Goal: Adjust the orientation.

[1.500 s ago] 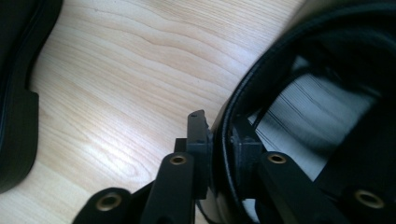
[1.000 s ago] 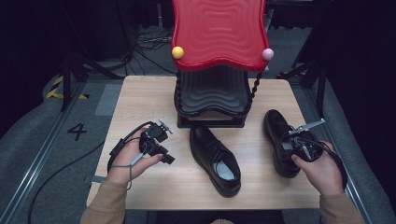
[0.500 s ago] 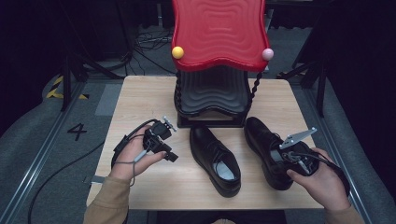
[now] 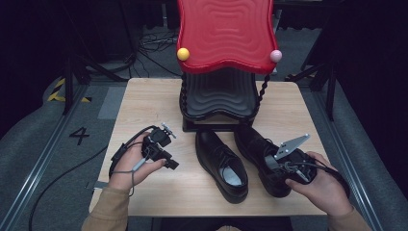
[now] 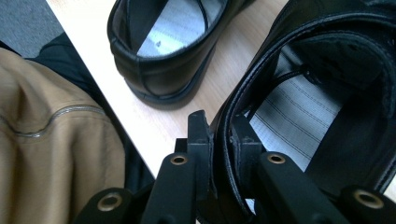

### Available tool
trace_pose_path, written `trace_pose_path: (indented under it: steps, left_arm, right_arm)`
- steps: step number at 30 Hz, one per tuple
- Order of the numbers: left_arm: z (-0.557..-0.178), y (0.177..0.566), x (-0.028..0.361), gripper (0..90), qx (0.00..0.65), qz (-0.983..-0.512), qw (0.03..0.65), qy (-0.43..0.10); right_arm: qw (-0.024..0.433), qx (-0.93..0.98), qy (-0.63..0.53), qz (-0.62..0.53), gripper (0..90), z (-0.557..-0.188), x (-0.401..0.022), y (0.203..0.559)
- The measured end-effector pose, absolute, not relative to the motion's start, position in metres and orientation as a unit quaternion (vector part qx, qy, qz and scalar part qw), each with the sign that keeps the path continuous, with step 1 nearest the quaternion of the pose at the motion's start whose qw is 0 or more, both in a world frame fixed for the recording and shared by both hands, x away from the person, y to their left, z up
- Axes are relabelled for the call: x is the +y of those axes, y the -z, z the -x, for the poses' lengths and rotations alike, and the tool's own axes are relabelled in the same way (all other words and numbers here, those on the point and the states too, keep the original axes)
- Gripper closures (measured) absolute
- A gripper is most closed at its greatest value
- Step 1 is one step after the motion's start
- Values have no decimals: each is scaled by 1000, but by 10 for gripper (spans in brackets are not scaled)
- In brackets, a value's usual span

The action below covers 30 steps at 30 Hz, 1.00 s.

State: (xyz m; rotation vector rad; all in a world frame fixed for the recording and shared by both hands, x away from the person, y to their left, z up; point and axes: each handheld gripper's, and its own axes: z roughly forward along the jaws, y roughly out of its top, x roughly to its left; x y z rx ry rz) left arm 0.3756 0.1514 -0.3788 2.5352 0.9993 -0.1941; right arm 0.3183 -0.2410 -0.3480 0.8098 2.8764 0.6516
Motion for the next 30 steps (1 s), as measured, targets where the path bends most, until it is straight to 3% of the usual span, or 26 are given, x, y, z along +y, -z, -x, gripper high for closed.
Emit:
trace_pose_path:
  steps: [11,14,19,22,24,26,30]
  left_arm:
    - [-362,379,170,525,383,-899,204,64]
    - [-360,380,172,524,388,-897,201,64]
    - [-360,381,172,524,386,-898,200,65]
    - [-361,381,171,524,387,-898,201,66]
    - [-362,381,171,524,385,-898,202,66]
    - [-362,381,170,524,385,-898,202,67]
    - [-364,381,168,524,383,-899,202,67]
  right_arm:
    - [81,961,-175,-197,802,-342,-209,389]
    - [60,960,-178,-206,776,-346,-205,393]
    - [61,963,-175,-198,686,-343,-197,392]
    - [54,962,-175,-202,684,-342,-197,391]
    - [37,959,-184,-213,681,-344,-201,391]
    - [14,954,-189,-233,620,-347,-206,390]
    - [1,945,-206,-255,610,-347,-213,383]
